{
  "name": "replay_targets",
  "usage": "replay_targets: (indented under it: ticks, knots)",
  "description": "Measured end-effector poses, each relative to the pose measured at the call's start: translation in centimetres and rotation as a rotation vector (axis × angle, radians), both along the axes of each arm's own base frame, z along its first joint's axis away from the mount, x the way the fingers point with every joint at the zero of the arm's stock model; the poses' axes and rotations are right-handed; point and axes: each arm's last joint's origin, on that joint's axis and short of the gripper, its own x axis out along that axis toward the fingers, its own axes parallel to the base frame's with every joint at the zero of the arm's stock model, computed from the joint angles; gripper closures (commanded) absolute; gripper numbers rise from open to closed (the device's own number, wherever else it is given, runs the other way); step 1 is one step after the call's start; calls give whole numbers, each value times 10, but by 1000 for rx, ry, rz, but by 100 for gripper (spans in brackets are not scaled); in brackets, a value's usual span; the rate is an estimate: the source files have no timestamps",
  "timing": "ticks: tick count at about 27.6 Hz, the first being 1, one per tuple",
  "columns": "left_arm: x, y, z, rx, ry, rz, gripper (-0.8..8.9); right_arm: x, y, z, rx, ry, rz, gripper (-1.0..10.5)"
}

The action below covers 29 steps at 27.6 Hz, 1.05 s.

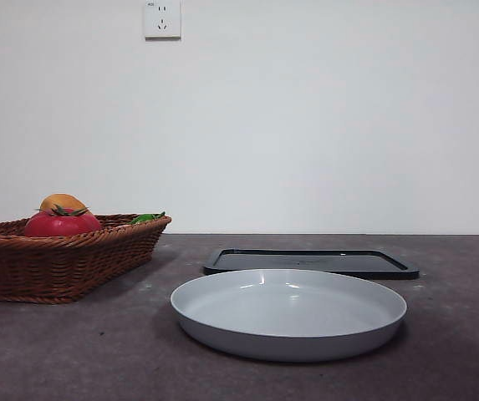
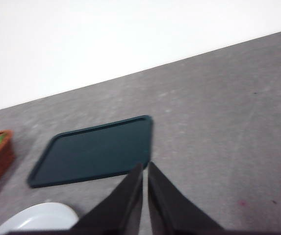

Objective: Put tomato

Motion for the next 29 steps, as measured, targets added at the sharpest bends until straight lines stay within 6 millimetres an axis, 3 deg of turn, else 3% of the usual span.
replay_targets:
  ticks: [5, 16, 24, 29]
  knots:
    - [-2, -3, 32, 46, 66, -109, 804, 3, 3, 37, -34, 84, 112, 940]
    - [12, -12, 82, 189, 211, -398, 804, 27, 13, 89, -81, 331, 404, 940]
    - [19, -24, 105, 246, 305, -565, 804, 34, 31, 109, -158, 473, 616, 940]
    - [17, -25, 103, 284, 346, -606, 804, 31, 39, 108, -185, 477, 692, 936]
